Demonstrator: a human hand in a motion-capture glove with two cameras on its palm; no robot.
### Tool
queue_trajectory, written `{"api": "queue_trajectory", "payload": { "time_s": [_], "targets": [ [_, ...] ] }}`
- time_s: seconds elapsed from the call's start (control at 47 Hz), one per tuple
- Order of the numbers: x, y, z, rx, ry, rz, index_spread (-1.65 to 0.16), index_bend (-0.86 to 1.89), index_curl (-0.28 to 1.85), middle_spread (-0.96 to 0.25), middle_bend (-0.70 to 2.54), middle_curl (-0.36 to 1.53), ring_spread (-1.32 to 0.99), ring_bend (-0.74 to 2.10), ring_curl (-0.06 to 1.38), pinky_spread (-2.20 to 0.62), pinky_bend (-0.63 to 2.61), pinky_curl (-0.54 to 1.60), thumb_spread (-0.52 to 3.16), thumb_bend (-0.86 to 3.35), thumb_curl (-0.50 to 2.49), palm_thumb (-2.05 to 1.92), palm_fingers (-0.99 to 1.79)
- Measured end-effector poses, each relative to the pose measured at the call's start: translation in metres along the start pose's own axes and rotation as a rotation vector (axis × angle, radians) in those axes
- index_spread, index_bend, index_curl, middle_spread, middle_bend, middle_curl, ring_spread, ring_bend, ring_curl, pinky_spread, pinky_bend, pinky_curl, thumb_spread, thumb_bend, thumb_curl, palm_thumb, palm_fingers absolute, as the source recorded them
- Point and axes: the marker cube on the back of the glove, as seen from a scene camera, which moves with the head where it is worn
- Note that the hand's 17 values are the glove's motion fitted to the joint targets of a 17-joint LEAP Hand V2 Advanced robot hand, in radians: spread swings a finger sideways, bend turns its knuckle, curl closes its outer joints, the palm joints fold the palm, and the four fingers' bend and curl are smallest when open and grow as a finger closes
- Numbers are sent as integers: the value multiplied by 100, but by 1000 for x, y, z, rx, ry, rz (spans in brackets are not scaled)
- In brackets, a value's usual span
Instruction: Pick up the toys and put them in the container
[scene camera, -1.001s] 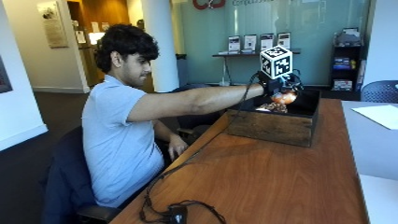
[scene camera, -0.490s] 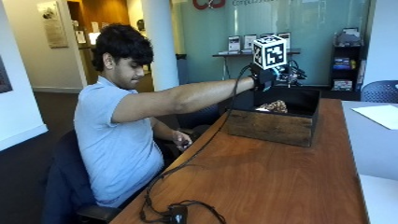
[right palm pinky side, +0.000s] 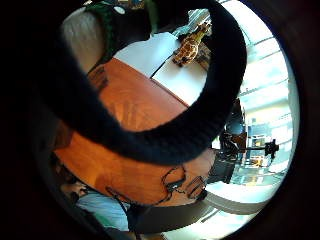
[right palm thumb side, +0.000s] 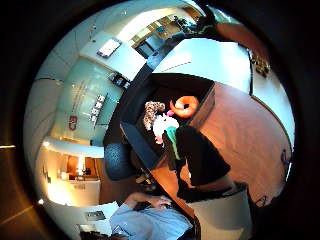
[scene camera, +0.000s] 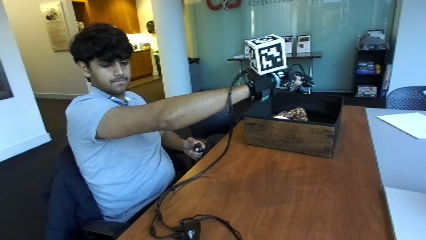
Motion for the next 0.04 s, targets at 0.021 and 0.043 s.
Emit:
{"api": "queue_trajectory", "payload": {
  "time_s": [0.021,0.043],
  "targets": [
    [1,2,1,-1,-6,-1,-35,28,42,-2,18,39,-7,33,33,7,74,35,140,-3,26,-4,3],
    [2,3,1,-1,-10,-1,-35,28,42,-2,18,39,-8,33,33,8,74,35,140,-3,26,-4,3]
  ]
}}
